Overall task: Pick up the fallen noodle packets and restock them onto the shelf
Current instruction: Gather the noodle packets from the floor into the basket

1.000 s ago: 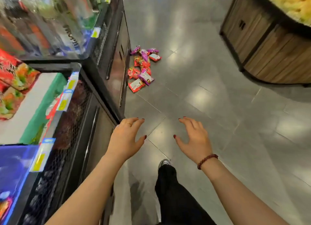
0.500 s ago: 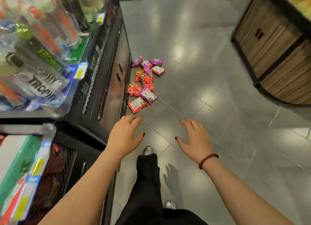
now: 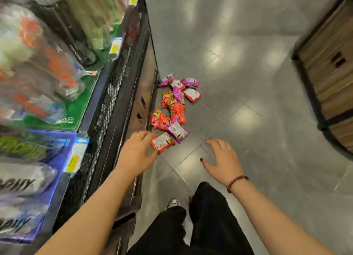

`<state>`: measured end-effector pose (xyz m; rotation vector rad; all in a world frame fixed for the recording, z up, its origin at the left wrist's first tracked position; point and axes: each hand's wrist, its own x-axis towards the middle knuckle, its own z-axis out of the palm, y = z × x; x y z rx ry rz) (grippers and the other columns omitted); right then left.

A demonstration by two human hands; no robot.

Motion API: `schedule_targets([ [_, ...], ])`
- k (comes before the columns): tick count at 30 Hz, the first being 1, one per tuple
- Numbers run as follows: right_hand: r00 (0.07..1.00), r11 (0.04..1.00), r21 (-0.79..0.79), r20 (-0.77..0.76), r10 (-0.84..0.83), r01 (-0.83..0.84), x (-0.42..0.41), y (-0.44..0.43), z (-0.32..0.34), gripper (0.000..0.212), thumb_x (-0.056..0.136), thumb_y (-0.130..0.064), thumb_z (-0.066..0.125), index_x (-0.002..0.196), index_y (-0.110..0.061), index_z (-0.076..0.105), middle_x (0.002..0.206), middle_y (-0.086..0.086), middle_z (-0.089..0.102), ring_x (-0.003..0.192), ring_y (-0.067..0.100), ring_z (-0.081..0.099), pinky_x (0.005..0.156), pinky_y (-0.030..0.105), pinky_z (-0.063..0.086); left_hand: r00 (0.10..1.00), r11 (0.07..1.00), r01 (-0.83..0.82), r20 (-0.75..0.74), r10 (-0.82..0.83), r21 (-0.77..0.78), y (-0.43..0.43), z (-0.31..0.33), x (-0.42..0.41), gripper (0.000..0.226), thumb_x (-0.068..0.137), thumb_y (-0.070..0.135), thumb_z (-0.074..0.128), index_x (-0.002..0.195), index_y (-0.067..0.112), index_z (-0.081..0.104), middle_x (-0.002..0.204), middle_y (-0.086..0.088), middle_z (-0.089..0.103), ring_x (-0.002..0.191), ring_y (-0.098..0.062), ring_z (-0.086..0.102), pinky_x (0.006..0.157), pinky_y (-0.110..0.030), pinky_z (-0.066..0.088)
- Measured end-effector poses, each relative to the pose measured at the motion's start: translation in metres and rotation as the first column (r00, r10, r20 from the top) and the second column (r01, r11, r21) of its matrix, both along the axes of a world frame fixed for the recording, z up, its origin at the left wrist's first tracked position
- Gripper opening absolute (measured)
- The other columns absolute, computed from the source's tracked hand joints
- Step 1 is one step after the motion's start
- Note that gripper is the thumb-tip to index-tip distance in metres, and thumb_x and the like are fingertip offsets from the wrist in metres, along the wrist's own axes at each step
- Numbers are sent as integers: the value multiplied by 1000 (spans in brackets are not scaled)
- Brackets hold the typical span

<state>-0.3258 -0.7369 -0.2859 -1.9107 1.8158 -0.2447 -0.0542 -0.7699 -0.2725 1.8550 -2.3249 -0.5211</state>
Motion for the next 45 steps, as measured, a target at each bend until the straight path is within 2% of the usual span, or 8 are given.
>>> schedule_targets([
  [7,990,988,111,96,100,-110,-29,-179,-47,54,85,-32,67,134,-19,49,135,1,49,127,22,40,106,31,32,968,968,-248,-12,249,43,-112,-37,-14,52,78,39,59,121,10,63,115,-11,64,104,-35,60,80,-38,52],
  [17,970,931,275,107,219,-240,-27,-371,-165,54,84,-23,70,133,-13,50,131,9,51,127,28,39,104,32,31,726,701,-637,-55,685,322,-225,-143,-26,55,83,39,62,132,16,54,132,-7,53,125,-26,44,101,-32,34],
  [21,958,907,311,70,278,-286,-5,-409,-249,54,82,-20,72,131,-8,52,131,15,52,124,34,45,101,33,32,526,530,-764,-120,842,368,-256,-213,-26,50,81,24,75,127,12,59,125,-9,59,119,-24,52,89,-17,30],
  [24,958,898,334,68,279,-285,16,-429,-315,54,80,-20,73,129,-8,53,128,16,55,118,37,50,98,38,37,390,414,-811,-145,909,414,-272,-284,-31,50,78,20,79,124,14,61,118,-5,60,114,-25,56,90,-25,38],
  [27,967,907,337,99,234,-254,35,-440,-385,56,78,-21,75,127,-6,54,126,17,57,117,37,51,98,40,39,84,161,-850,-172,981,501,-280,-359,-40,56,77,20,81,128,16,59,111,7,50,109,-17,55,96,-29,43],
  [34,982,895,406,117,148,-183,50,-439,-552,68,77,-34,77,134,-12,47,133,10,52,123,28,48,102,42,40,-160,-149,-749,42,986,646,-278,-566,-43,88,66,49,83,139,22,43,137,-6,49,127,-27,44,105,-46,42],
  [39,983,856,495,164,77,-149,53,-432,-649,80,66,-34,87,133,-15,46,122,-6,52,113,12,49,92,28,38,-618,-434,-364,135,774,824,-280,-669,-40,95,54,58,87,132,23,45,132,-6,54,119,-28,54,104,-52,42],
  [45,972,833,551,219,-86,-50,57,-426,-711,88,48,-44,92,122,-18,53,118,-5,64,103,11,61,87,31,51,-778,-361,-25,209,592,932,-298,-713,-46,56,84,53,67,126,17,57,119,-6,62,106,-27,57,96,-46,38],
])
